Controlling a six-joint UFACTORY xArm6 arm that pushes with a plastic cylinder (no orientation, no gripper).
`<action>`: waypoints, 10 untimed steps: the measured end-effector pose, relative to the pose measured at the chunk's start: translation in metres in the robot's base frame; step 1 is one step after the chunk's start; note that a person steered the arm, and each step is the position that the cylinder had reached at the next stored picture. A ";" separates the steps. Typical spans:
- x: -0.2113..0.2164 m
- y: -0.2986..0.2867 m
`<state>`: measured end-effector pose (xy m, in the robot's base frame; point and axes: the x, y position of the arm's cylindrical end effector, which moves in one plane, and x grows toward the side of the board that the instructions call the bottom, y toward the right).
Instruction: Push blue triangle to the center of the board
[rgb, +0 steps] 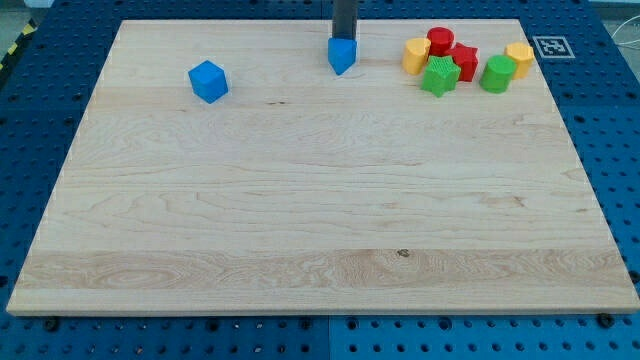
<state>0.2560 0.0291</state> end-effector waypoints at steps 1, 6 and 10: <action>0.022 0.000; 0.109 0.006; 0.131 -0.064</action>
